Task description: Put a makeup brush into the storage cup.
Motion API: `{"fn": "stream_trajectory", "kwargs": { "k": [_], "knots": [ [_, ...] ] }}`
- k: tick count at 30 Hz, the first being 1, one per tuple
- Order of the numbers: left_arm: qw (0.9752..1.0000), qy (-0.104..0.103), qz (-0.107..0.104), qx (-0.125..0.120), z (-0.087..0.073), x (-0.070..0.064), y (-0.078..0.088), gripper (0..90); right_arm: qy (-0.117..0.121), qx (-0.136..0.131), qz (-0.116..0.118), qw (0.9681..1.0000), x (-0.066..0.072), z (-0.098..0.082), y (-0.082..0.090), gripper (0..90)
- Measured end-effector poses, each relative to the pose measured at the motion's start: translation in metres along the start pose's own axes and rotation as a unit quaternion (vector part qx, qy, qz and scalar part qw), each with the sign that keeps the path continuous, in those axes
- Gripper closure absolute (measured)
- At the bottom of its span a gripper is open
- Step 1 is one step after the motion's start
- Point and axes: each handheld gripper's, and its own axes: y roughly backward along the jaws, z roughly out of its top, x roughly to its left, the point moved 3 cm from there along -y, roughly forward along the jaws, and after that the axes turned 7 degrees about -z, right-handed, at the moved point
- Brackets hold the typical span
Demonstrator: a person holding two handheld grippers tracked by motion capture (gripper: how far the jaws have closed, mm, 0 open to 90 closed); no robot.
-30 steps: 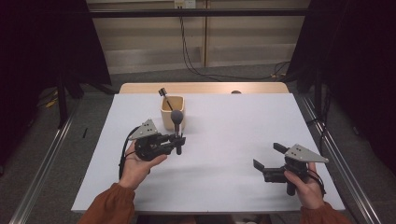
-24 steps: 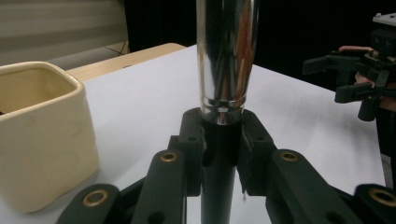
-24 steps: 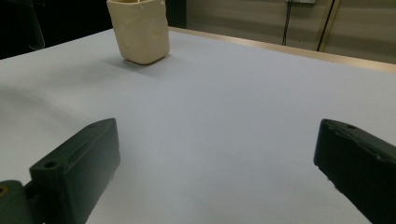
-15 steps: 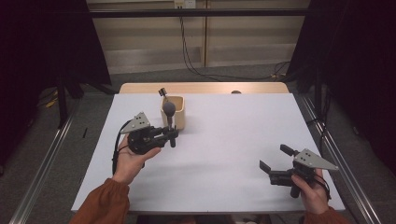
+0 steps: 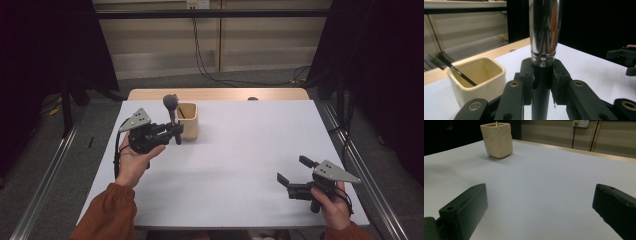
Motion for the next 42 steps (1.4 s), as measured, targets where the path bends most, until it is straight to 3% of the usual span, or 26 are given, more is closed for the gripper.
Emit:
{"fn": "stream_trajectory", "kwargs": {
  "k": [6, 22, 29, 42],
  "knots": [
    [0.9999, 0.002, 0.012, -0.006, 0.009, 0.012, 0.001, 74.5, 0.000, 0.001, 0.004, 1.0000, 0.001, 0.000, 0.000, 0.0],
    [0.9991, 0.006, 0.040, -0.009, 0.022, 0.035, -0.015, 74.5, -0.013, 0.009, 0.004, 0.9999, 0.000, -0.002, -0.001, 0.0],
    [0.9989, -0.002, 0.046, -0.011, 0.024, 0.036, -0.023, 74.5, -0.006, 0.013, 0.005, 0.9999, 0.001, -0.003, -0.002, 0.0],
    [0.9977, 0.002, 0.064, -0.024, 0.022, 0.054, -0.043, 74.5, -0.008, 0.012, 0.010, 0.9999, 0.001, -0.004, -0.001, 0.0]
  ]
}}
